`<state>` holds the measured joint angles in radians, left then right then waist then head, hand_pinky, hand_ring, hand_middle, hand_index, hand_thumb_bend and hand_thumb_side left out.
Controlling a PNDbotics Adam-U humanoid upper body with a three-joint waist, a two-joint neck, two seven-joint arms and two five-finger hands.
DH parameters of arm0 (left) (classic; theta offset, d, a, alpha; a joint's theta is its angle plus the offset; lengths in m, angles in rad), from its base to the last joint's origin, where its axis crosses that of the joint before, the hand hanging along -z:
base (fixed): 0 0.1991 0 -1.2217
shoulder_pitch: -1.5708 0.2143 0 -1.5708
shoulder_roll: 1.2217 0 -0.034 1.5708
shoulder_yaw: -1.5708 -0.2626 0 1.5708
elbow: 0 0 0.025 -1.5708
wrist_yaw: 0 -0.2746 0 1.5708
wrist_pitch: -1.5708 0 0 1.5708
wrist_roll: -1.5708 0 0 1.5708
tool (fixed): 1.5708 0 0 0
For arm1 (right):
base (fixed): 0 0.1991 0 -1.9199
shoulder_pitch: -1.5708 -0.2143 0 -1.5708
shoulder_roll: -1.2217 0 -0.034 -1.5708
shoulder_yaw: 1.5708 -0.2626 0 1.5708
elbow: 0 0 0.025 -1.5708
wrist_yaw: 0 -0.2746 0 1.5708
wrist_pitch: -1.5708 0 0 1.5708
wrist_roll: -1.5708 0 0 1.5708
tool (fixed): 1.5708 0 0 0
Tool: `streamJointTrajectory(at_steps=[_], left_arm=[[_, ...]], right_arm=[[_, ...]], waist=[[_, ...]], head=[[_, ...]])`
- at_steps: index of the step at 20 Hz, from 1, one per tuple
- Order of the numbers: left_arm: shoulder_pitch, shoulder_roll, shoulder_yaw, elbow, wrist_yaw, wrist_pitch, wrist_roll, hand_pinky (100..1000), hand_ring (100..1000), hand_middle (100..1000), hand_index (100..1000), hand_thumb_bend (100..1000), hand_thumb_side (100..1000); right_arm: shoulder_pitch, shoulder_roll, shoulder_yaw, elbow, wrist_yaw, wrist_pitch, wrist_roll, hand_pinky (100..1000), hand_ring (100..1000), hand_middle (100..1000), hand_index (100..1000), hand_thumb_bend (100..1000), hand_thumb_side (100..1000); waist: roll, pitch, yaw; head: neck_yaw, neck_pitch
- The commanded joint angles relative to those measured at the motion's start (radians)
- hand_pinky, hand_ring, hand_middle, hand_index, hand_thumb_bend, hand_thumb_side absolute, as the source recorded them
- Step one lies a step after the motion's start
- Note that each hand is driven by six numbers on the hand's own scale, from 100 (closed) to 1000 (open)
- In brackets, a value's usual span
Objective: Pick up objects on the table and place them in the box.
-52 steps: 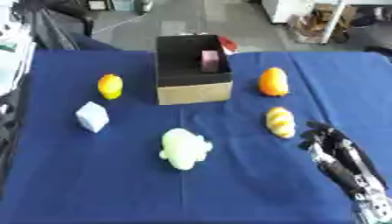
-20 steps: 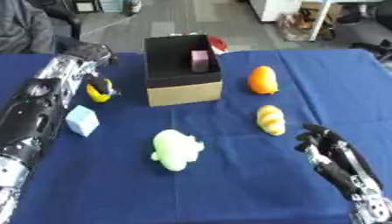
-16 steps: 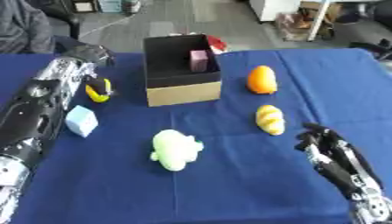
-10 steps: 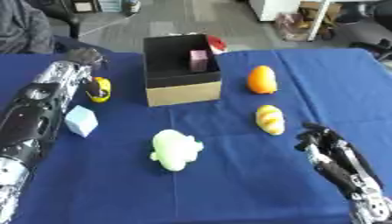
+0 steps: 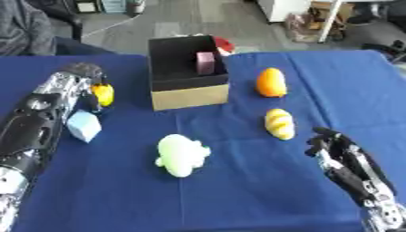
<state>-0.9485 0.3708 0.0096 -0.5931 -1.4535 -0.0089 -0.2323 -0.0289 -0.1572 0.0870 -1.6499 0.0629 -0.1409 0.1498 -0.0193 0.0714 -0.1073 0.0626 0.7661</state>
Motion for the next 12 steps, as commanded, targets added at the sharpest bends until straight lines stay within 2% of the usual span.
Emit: streamJointTrajectory(at_steps=[1, 4, 6, 9, 12], left_arm=[[-0.018, 0.034, 0.011, -0.046, 0.013, 0.027, 0.11, 590, 445, 427, 555, 298, 100], [-0.022, 0.035, -0.003, -0.114, 0.094, 0.019, 0.191, 612, 436, 413, 543, 242, 100], [-0.032, 0.032, -0.023, -0.186, 0.172, -0.004, 0.21, 616, 436, 414, 547, 210, 100], [-0.051, 0.017, -0.083, -0.294, 0.259, -0.058, 0.2, 634, 451, 428, 562, 217, 100], [-0.065, -0.016, -0.147, -0.338, 0.327, -0.119, 0.15, 646, 465, 446, 581, 243, 100]], right_arm=[[-0.011, -0.012, -0.002, -0.009, -0.001, 0.0, 0.0, 702, 607, 632, 834, 100, 384], [-0.01, -0.014, -0.003, -0.007, -0.001, 0.0, -0.001, 702, 608, 633, 833, 100, 383], [-0.009, -0.014, -0.002, -0.005, 0.0, 0.0, 0.0, 702, 608, 633, 834, 100, 383], [-0.008, -0.015, 0.0, -0.004, 0.0, -0.001, 0.002, 702, 608, 633, 834, 100, 383], [-0.01, -0.013, 0.003, -0.003, 0.0, -0.001, 0.005, 703, 609, 633, 834, 100, 383]], waist=[[-0.008, 0.0, 0.002], [-0.008, -0.001, 0.003], [-0.009, -0.002, 0.003], [-0.009, -0.004, 0.0], [-0.008, -0.005, -0.006]], head=[[-0.004, 0.004], [-0.007, 0.004], [-0.01, 0.004], [-0.012, 0.004], [-0.008, 0.004]])
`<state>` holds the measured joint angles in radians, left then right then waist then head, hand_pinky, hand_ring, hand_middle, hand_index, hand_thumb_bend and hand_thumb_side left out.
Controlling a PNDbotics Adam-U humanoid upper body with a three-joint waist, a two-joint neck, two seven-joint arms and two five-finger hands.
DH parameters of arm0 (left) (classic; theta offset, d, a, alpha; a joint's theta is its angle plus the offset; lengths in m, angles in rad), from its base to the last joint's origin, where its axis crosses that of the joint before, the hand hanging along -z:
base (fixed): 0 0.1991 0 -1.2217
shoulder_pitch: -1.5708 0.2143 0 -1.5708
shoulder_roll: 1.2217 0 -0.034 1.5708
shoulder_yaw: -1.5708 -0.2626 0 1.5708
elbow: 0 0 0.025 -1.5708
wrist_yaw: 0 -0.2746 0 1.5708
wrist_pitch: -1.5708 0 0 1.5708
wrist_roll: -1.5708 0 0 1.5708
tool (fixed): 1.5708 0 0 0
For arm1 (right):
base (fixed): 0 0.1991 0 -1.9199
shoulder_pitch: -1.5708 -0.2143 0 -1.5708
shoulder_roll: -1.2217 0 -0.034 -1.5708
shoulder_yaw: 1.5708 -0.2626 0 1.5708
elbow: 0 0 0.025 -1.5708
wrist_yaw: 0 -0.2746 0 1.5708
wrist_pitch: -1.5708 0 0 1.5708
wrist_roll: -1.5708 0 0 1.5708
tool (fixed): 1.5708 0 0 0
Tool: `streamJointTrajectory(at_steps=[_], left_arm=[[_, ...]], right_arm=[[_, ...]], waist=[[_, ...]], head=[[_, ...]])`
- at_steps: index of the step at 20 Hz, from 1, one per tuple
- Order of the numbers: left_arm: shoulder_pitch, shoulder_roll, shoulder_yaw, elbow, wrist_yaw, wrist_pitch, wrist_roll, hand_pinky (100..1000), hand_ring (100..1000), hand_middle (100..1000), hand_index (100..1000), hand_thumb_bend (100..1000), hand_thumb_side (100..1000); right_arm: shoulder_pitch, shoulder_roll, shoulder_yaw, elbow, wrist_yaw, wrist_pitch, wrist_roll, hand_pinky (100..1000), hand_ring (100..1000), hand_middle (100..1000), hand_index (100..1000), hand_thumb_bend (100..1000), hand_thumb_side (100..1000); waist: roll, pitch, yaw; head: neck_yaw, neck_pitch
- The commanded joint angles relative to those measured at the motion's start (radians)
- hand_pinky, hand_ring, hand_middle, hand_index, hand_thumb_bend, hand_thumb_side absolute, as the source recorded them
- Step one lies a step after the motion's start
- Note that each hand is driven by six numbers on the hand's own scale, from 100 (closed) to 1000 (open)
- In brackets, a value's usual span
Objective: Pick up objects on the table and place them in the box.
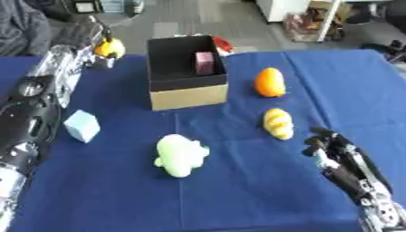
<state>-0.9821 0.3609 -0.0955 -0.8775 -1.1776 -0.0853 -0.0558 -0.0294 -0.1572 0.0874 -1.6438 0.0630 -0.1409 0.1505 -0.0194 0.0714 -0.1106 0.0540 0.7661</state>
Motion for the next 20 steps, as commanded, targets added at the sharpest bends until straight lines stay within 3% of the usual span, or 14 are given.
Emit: streamJointTrajectory(at_steps=[1, 2, 6, 7, 9, 10, 12, 13, 16, 20], left_arm=[[-0.034, -0.017, -0.067, -0.056, 0.06, -0.064, -0.048, 652, 471, 454, 589, 260, 100], [-0.035, -0.028, -0.087, -0.055, 0.06, -0.083, -0.066, 654, 474, 456, 592, 266, 100], [-0.019, -0.07, -0.11, -0.015, 0.025, -0.11, -0.105, 668, 493, 478, 621, 296, 100], [-0.015, -0.077, -0.107, 0.0, 0.018, -0.109, -0.11, 691, 542, 538, 689, 360, 100], [-0.011, -0.086, -0.101, 0.021, -0.003, -0.108, -0.111, 704, 564, 563, 712, 387, 100], [-0.01, -0.088, -0.098, 0.024, -0.01, -0.108, -0.106, 745, 632, 646, 795, 497, 100], [-0.009, -0.084, -0.089, 0.013, -0.011, -0.1, -0.079, 760, 662, 682, 825, 564, 184], [-0.009, -0.08, -0.086, 0.003, -0.008, -0.094, -0.064, 773, 681, 709, 849, 644, 284], [-0.009, -0.06, -0.072, -0.045, 0.025, -0.07, -0.021, 774, 681, 717, 856, 662, 348], [0.0, 0.01, -0.07, -0.174, 0.161, -0.095, -0.069, 772, 661, 691, 833, 578, 286]], right_arm=[[-0.011, -0.012, 0.004, -0.01, 0.0, -0.002, 0.006, 703, 609, 633, 834, 100, 382], [-0.013, -0.011, 0.004, -0.01, 0.0, -0.002, 0.007, 703, 609, 634, 834, 100, 414], [-0.02, -0.006, 0.003, -0.01, 0.001, -0.002, 0.006, 703, 609, 634, 834, 100, 375], [-0.02, -0.005, 0.003, -0.01, 0.001, -0.002, 0.006, 703, 609, 634, 834, 100, 383], [-0.021, -0.005, 0.004, -0.009, 0.002, -0.002, 0.007, 703, 609, 634, 834, 100, 383], [-0.021, -0.005, 0.004, -0.009, 0.001, -0.002, 0.008, 703, 609, 634, 834, 100, 383], [-0.02, -0.006, 0.004, -0.008, 0.002, -0.002, 0.007, 703, 609, 634, 834, 100, 383], [-0.02, -0.006, 0.003, -0.008, 0.002, -0.002, 0.007, 703, 610, 634, 833, 100, 383], [-0.019, -0.007, 0.003, -0.008, 0.002, -0.003, 0.007, 703, 610, 635, 833, 100, 383], [-0.017, -0.009, -0.002, -0.007, 0.005, -0.002, 0.003, 703, 610, 635, 832, 100, 384]], waist=[[-0.008, -0.005, -0.006], [-0.009, -0.005, -0.009], [-0.011, -0.003, -0.019], [-0.011, -0.003, -0.02], [-0.011, -0.002, -0.021], [-0.011, -0.001, -0.021], [-0.011, 0.0, -0.019], [-0.012, 0.0, -0.018], [-0.012, -0.001, -0.015], [-0.008, -0.003, -0.007]], head=[[0.002, 0.004], [0.003, 0.004], [0.002, 0.004], [0.0, 0.004], [-0.001, 0.004], [-0.002, 0.004], [-0.004, 0.004], [-0.004, 0.004], [-0.006, 0.004], [-0.013, 0.004]])
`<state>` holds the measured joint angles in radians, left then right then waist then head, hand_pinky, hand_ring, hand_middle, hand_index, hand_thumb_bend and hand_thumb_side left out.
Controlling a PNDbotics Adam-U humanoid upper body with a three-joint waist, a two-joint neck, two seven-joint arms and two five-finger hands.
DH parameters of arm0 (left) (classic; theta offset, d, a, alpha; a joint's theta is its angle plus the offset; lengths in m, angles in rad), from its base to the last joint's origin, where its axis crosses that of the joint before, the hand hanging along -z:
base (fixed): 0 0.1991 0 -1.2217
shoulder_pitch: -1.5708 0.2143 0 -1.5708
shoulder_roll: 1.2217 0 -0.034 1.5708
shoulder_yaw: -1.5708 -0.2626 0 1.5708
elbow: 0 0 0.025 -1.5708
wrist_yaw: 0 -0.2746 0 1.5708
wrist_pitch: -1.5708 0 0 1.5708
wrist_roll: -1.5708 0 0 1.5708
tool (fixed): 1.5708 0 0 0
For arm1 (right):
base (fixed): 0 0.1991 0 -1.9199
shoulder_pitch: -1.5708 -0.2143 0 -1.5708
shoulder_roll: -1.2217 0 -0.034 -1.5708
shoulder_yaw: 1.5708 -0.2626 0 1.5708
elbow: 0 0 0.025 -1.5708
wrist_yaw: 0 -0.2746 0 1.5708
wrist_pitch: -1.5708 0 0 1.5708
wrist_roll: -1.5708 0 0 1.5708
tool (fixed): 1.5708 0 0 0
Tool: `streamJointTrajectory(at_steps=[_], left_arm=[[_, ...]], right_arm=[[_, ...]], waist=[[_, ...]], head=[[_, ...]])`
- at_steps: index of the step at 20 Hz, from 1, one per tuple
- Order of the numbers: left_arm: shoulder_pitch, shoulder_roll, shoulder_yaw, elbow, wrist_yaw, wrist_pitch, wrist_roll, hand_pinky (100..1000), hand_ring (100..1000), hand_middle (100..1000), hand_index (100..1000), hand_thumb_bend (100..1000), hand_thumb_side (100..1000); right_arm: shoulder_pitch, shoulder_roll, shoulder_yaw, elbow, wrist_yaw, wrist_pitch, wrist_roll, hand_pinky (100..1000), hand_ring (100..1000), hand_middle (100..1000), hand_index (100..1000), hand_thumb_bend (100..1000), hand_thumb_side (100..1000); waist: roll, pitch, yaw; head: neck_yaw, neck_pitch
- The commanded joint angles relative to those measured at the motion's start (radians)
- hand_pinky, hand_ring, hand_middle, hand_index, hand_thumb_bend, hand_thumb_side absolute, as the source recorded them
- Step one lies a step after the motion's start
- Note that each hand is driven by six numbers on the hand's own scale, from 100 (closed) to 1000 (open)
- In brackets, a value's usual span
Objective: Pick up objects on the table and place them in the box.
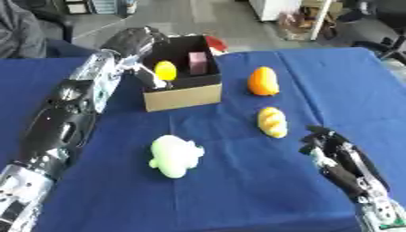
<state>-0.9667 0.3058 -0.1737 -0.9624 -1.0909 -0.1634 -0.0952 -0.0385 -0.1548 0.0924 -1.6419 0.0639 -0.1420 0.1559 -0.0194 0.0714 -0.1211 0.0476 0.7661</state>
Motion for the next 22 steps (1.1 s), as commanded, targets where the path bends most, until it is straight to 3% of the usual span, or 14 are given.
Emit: streamJointTrajectory(at_steps=[1, 6, 11, 16, 20, 21, 22], left_arm=[[-0.01, 0.094, 0.002, -0.131, 0.121, -0.041, -0.069, 775, 662, 691, 832, 551, 263], [0.07, 0.304, -0.062, -0.341, 0.343, -0.173, -0.327, 790, 688, 704, 825, 582, 230], [0.192, 0.491, -0.168, -0.446, 0.429, -0.256, -0.544, 799, 716, 726, 827, 641, 232], [0.26, 0.515, -0.213, -0.379, 0.401, -0.293, -0.683, 801, 722, 730, 825, 643, 186], [0.269, 0.49, -0.193, -0.293, 0.34, -0.301, -0.669, 808, 733, 740, 829, 657, 114], [0.267, 0.479, -0.189, -0.268, 0.314, -0.305, -0.665, 814, 742, 750, 836, 680, 166], [0.263, 0.466, -0.185, -0.239, 0.284, -0.312, -0.664, 821, 750, 758, 842, 688, 163]], right_arm=[[-0.007, -0.013, -0.008, -0.008, 0.005, -0.001, -0.004, 703, 610, 635, 832, 100, 384], [0.0, -0.024, -0.013, -0.006, 0.011, -0.001, -0.007, 704, 610, 636, 832, 100, 383], [0.005, -0.04, -0.017, -0.003, 0.019, -0.001, -0.013, 704, 611, 636, 832, 100, 384], [0.004, -0.041, -0.014, -0.003, 0.019, -0.002, -0.01, 704, 611, 637, 832, 100, 381], [0.003, -0.04, -0.017, -0.003, 0.019, -0.001, -0.013, 704, 611, 637, 833, 100, 374], [0.003, -0.039, -0.016, -0.003, 0.019, -0.001, -0.012, 704, 611, 637, 833, 100, 383], [0.003, -0.038, -0.015, -0.003, 0.019, -0.001, -0.011, 704, 612, 637, 833, 100, 382]], waist=[[-0.006, -0.004, 0.006], [0.011, -0.011, 0.021], [0.03, -0.015, 0.031], [0.031, -0.017, 0.03], [0.029, -0.017, 0.03], [0.028, -0.017, 0.029], [0.028, -0.016, 0.028]], head=[[-0.009, 0.004], [-0.026, 0.004], [-0.033, 0.004], [-0.036, 0.004], [-0.037, 0.004], [-0.037, 0.004], [-0.038, 0.004]])
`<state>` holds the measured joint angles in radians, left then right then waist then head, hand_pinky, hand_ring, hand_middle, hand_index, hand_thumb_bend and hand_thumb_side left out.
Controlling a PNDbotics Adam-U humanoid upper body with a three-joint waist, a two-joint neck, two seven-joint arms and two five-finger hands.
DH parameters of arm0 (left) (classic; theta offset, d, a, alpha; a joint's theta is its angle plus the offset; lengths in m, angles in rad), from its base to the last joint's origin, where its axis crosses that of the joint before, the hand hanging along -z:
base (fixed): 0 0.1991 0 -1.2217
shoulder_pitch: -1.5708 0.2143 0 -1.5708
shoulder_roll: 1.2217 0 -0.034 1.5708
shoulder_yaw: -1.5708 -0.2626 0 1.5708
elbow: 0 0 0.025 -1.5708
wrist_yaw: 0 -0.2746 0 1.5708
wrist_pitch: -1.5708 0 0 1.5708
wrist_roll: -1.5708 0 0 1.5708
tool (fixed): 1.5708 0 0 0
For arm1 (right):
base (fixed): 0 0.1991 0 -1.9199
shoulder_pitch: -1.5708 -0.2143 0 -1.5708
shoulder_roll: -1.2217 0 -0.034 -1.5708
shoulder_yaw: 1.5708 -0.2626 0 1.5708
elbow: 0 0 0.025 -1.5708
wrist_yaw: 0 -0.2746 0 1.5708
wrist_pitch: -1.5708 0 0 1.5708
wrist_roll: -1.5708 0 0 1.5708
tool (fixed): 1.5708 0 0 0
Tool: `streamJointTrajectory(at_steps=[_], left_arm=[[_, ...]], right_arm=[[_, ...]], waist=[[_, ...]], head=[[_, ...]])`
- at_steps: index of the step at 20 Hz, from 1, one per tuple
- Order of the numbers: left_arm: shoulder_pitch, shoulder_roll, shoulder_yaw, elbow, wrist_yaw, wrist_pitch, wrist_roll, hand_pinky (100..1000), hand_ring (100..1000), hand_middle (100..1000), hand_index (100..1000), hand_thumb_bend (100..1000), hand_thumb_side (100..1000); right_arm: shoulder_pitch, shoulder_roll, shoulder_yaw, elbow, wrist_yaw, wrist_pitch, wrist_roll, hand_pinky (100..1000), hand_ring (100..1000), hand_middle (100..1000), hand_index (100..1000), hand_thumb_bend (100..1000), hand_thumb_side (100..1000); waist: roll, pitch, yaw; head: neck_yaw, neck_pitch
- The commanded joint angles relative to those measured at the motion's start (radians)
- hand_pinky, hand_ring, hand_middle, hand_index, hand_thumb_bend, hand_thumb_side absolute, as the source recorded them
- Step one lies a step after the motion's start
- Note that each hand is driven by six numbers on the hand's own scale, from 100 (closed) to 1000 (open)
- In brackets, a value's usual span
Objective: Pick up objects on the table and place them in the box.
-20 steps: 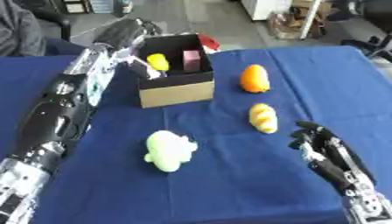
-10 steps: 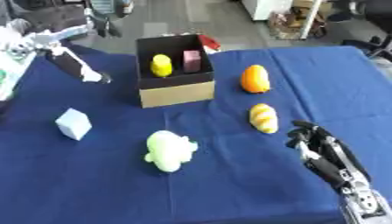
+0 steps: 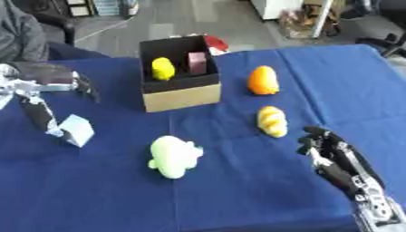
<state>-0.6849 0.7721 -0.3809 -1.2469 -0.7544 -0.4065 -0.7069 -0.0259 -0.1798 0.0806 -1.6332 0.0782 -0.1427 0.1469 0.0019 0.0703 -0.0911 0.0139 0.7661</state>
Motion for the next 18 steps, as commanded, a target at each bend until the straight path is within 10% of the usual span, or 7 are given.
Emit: streamJointTrajectory(at_steps=[1, 11, 18], left_arm=[[-0.023, -0.013, 0.029, 0.074, -0.082, -0.08, -0.049, 823, 753, 761, 843, 694, 162], [-0.051, -0.104, 0.081, 0.259, -0.242, -0.124, 0.097, 813, 736, 739, 826, 644, 100], [-0.057, -0.121, 0.1, 0.251, -0.232, -0.12, 0.182, 663, 490, 465, 606, 479, 100]], right_arm=[[-0.01, -0.013, -0.003, -0.011, 0.004, 0.0, -0.002, 704, 612, 637, 833, 100, 382], [-0.011, -0.009, -0.004, -0.011, 0.003, 0.0, -0.002, 704, 612, 639, 833, 100, 380], [-0.011, -0.008, -0.005, -0.009, 0.003, 0.001, -0.004, 704, 612, 640, 833, 100, 380]], waist=[[0.006, -0.015, -0.003], [-0.001, -0.012, -0.004], [-0.003, -0.012, -0.005]], head=[[-0.006, 0.004], [-0.009, 0.004], [-0.012, 0.004]])
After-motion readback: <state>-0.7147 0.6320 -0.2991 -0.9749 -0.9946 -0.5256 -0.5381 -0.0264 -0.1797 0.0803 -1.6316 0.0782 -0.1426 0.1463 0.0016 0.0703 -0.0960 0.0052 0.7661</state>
